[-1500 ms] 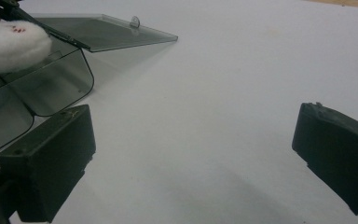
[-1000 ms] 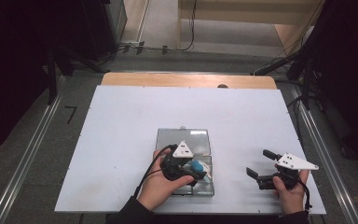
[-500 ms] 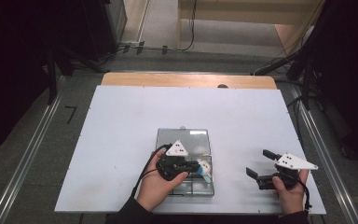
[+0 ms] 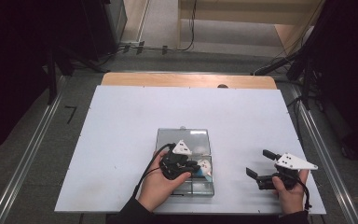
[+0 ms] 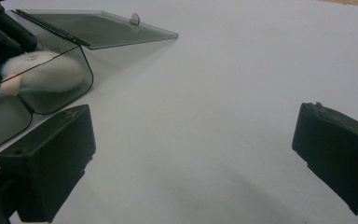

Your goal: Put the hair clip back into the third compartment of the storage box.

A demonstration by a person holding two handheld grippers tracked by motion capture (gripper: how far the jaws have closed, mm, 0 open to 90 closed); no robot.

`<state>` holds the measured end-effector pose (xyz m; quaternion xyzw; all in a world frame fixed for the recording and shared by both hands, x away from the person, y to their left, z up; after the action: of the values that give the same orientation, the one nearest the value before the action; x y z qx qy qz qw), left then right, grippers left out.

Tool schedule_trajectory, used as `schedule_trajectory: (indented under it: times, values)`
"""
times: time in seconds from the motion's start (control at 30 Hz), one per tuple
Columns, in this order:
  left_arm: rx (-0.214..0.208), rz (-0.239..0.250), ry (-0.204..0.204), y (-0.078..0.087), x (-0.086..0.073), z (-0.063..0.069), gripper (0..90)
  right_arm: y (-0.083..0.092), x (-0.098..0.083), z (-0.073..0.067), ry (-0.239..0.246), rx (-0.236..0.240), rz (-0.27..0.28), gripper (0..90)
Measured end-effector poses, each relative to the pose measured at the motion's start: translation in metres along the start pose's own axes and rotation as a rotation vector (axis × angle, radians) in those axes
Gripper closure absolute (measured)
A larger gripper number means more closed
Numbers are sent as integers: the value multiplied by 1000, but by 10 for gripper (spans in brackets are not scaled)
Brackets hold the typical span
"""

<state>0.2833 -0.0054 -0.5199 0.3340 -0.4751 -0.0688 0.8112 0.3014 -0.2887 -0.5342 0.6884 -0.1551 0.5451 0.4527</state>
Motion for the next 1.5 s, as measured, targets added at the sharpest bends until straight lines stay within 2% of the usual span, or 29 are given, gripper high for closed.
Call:
schedule_trajectory:
  times: [0.07,0.17,0.23,0.37,0.57,0.73,0.83,1.1,1.5]
  values:
    - [-20,20,-11,2,1,2,644,0,0,0,2,1,1,0]
    - [-20,37,-17,5,1,3,583,0,0,0,3,3,1,0]
    - [-18,55,-16,7,2,3,543,0,0,0,5,4,0,0]
    - [-44,101,0,13,3,2,487,0,0,0,5,6,0,0]
    - [-57,136,-5,18,5,2,372,-1,0,0,6,7,-2,0]
    - [-27,162,5,22,8,1,254,-1,0,0,8,4,-1,0]
    - [-27,179,14,25,9,1,197,-1,0,-1,8,3,-1,0]
    - [-34,198,9,31,11,-1,108,-1,0,-1,10,0,-5,0]
    - [-58,232,4,42,16,-7,36,-1,0,-1,7,-1,-2,0]
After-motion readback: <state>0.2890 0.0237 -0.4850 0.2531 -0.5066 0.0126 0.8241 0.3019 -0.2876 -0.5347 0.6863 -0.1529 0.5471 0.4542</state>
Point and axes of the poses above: each handheld gripper's, and its own axes: y roughly backward along the jaws, x roughly out of its top, z roughly to its right, the point moved 6 cm from there along -y, roughly forward along the jaws, and after that the axes turned 8 degrees about -x, right-handed, at the moved point
